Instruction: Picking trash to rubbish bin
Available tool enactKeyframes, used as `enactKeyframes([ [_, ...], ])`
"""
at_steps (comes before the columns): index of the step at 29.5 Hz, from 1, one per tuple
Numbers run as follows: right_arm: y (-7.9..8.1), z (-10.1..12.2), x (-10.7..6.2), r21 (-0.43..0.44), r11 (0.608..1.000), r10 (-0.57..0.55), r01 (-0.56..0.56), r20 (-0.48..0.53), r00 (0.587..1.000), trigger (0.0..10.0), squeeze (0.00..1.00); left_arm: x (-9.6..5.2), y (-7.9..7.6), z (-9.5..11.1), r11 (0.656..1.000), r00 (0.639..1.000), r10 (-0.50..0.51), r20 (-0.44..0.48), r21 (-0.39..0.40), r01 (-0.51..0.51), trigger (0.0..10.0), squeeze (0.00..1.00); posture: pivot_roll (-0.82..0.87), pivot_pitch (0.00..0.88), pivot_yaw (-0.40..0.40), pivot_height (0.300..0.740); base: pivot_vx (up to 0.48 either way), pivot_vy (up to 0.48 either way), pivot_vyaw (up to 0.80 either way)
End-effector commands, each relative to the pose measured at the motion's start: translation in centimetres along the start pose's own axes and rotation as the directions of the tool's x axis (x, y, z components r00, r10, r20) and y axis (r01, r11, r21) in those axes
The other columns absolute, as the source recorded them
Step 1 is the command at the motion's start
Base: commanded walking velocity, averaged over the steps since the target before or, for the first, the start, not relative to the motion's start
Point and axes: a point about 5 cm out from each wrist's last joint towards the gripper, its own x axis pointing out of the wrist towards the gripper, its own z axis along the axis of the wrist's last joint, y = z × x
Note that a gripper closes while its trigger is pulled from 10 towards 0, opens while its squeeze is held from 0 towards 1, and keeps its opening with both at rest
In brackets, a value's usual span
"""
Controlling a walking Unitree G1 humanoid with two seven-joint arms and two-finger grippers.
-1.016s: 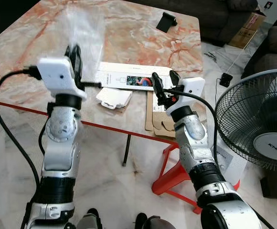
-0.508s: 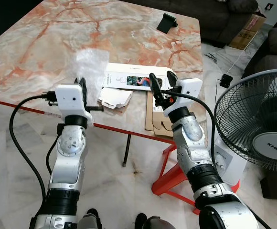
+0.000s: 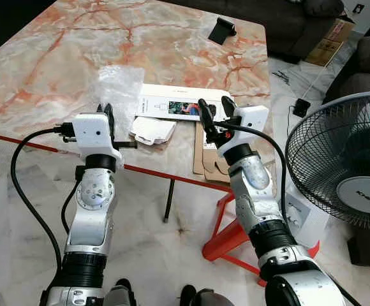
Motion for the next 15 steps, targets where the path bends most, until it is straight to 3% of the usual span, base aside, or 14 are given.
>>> enactKeyframes([
  [1, -0.28, -0.16, -0.28, -0.001, 1.000, -0.008, 0.008, -0.004, 1.000, 10.0, 0.00, 0.19, -0.37, 0.44, 1.000, 1.000, -0.003, 0.021, -0.014, 0.004, 10.0, 0.00, 0.09, 0.198, -0.155, 0.740, -0.289, 0.000, 0.00],
  [15, -0.36, -0.20, -0.32, -0.001, 1.000, -0.008, 0.008, -0.006, 1.000, 10.0, 0.00, 0.17, -0.53, 0.57, 1.000, 1.000, -0.011, 0.027, -0.022, 0.012, 10.0, 0.00, 0.09, 0.200, -0.154, 0.740, -0.318, 0.000, 0.00],
])
